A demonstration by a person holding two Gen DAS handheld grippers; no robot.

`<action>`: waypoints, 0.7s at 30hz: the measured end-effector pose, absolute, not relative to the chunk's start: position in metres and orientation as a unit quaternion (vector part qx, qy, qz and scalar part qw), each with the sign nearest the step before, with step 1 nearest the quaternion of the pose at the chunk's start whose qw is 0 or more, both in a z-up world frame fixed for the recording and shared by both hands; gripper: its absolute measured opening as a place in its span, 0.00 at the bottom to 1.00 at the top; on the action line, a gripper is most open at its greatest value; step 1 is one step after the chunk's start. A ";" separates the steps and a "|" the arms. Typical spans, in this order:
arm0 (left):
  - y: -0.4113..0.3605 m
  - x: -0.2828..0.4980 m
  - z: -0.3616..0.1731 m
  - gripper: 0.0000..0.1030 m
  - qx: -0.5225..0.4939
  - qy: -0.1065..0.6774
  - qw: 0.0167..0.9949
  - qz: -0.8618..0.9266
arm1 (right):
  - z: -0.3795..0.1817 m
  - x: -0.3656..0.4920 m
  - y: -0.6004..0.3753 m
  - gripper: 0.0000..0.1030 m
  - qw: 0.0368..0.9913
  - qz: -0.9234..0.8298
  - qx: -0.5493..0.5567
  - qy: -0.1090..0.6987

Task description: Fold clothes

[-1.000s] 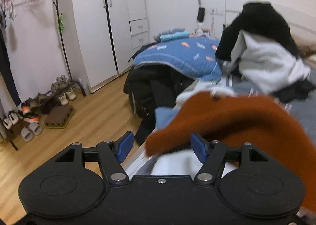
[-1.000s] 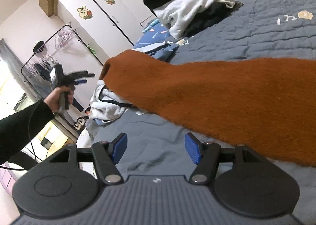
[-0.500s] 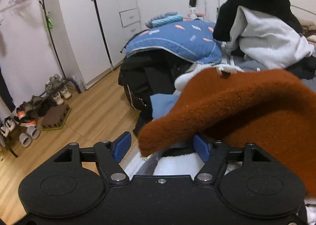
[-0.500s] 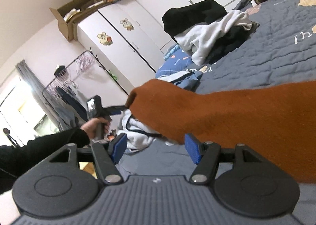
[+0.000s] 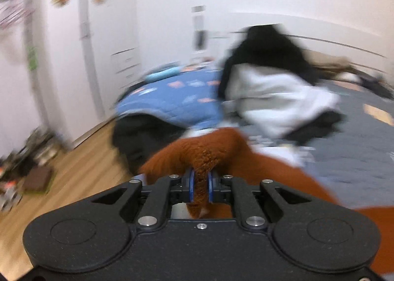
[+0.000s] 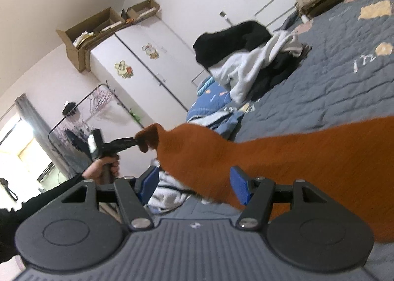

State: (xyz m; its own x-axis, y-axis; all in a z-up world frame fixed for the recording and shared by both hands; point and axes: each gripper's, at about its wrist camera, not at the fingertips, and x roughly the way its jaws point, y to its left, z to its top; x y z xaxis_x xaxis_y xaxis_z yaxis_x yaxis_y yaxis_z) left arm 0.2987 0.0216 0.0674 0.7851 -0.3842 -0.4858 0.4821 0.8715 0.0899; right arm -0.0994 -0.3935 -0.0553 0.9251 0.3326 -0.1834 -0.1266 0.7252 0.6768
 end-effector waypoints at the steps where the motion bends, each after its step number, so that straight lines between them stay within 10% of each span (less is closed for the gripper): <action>1: 0.006 0.284 0.073 0.10 0.116 0.230 0.933 -0.253 | -0.053 -0.102 -0.396 0.62 0.919 0.121 0.347 0.145; 14: -0.221 0.098 -0.021 0.11 0.126 0.357 0.812 -0.443 | -0.022 -0.142 -0.453 0.62 0.931 0.028 0.349 0.100; 21: -0.237 0.040 -0.070 0.40 0.043 0.402 0.788 -0.465 | -0.026 -0.139 -0.468 0.62 0.931 -0.003 0.341 0.126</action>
State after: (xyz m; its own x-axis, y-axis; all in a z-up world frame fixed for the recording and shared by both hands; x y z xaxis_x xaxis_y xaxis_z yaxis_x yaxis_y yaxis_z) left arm 0.0397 -0.2371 -0.0696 0.2445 -0.6984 -0.6727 0.7676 0.5633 -0.3058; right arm -0.1386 -0.4675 -0.0263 0.9683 0.0794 -0.2368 0.0924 0.7668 0.6352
